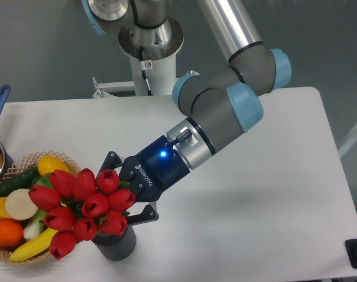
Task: Insert the flowers into the vase
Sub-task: 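Lower the tulip stems down into the black vase, then open the gripper and withdraw it upward from the tulips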
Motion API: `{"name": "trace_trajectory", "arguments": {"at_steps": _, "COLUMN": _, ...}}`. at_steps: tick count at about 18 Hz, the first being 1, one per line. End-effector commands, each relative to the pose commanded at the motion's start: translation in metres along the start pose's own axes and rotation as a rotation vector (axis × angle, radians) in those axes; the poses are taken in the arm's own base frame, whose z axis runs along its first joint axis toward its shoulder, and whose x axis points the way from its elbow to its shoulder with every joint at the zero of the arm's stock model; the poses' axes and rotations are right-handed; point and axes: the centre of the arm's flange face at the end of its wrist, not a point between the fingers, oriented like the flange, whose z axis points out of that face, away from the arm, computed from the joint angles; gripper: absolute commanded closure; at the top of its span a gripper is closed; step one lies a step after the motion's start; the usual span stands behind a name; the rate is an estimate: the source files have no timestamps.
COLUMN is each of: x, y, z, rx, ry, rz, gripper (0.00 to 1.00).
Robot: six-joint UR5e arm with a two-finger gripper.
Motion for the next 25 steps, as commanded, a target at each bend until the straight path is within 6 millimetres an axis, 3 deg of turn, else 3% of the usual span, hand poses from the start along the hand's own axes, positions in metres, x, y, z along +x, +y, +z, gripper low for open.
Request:
{"name": "trace_trajectory", "arguments": {"at_steps": 6, "x": 0.013, "y": 0.053, "z": 0.004, "rx": -0.013, "ry": 0.019, "rz": 0.034, "gripper": 0.92}}
{"name": "trace_trajectory", "arguments": {"at_steps": 10, "x": 0.013, "y": 0.073, "z": 0.009, "rx": -0.024, "ry": 0.027, "rz": 0.042, "gripper": 0.89}}
{"name": "trace_trajectory", "arguments": {"at_steps": 13, "x": 0.021, "y": 0.086, "z": 0.012, "rx": -0.033, "ry": 0.034, "rz": 0.023, "gripper": 0.81}}
{"name": "trace_trajectory", "arguments": {"at_steps": 18, "x": 0.020, "y": 0.115, "z": 0.018, "rx": -0.061, "ry": 0.038, "rz": 0.068, "gripper": 0.46}}
{"name": "trace_trajectory", "arguments": {"at_steps": 23, "x": 0.018, "y": 0.118, "z": 0.017, "rx": -0.124, "ry": 0.011, "rz": 0.073, "gripper": 0.13}}
{"name": "trace_trajectory", "arguments": {"at_steps": 25, "x": 0.020, "y": 0.115, "z": 0.015, "rx": -0.127, "ry": 0.008, "rz": 0.071, "gripper": 0.09}}
